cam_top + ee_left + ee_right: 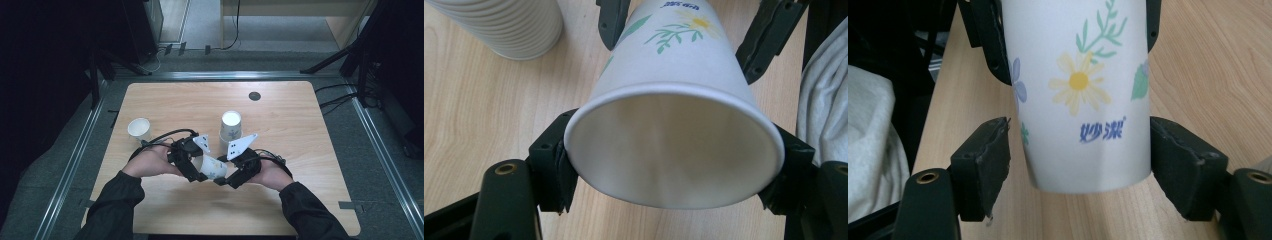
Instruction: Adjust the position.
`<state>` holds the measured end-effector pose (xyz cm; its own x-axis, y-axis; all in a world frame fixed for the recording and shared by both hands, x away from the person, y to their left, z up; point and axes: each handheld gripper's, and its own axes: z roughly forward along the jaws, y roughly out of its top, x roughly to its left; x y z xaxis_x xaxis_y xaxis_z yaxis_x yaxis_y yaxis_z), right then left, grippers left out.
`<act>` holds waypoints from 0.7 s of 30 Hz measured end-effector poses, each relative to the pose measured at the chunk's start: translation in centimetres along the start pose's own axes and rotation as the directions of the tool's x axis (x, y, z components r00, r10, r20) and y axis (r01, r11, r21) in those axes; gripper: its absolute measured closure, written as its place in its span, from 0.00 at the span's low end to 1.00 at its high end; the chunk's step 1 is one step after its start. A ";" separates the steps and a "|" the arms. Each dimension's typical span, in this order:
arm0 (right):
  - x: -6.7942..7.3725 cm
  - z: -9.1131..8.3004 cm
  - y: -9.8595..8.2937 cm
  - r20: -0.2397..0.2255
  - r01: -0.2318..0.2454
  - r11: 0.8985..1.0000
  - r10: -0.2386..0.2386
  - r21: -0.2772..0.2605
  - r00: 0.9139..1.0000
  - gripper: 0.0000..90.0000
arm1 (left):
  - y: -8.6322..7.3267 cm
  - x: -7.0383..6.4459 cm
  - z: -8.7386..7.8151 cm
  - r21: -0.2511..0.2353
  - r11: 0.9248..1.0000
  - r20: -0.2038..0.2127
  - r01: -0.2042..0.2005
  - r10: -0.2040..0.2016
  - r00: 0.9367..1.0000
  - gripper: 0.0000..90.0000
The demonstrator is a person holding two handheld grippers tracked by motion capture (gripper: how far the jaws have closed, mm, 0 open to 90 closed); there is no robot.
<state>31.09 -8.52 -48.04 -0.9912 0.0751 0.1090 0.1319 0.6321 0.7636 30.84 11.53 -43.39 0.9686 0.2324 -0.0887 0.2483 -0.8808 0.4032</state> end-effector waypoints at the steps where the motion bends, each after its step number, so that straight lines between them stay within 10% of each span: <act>1: 0.1 0.1 0.0 0.004 0.003 1.000 -0.003 0.003 1.000 0.30 | 0.1 -0.1 0.1 0.004 1.000 -0.003 -0.003 0.003 1.000 0.28; 21: 0.4 0.6 0.1 -0.001 0.027 0.999 -0.027 0.026 1.000 0.38 | 0.3 -0.5 0.6 -0.008 0.999 0.003 -0.050 0.050 0.999 0.25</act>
<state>30.66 -7.98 -48.30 -0.9944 0.0573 0.0884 0.1043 0.6538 0.7495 30.47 10.86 -43.78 0.9798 0.1871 -0.0711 0.1996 -0.8879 0.4144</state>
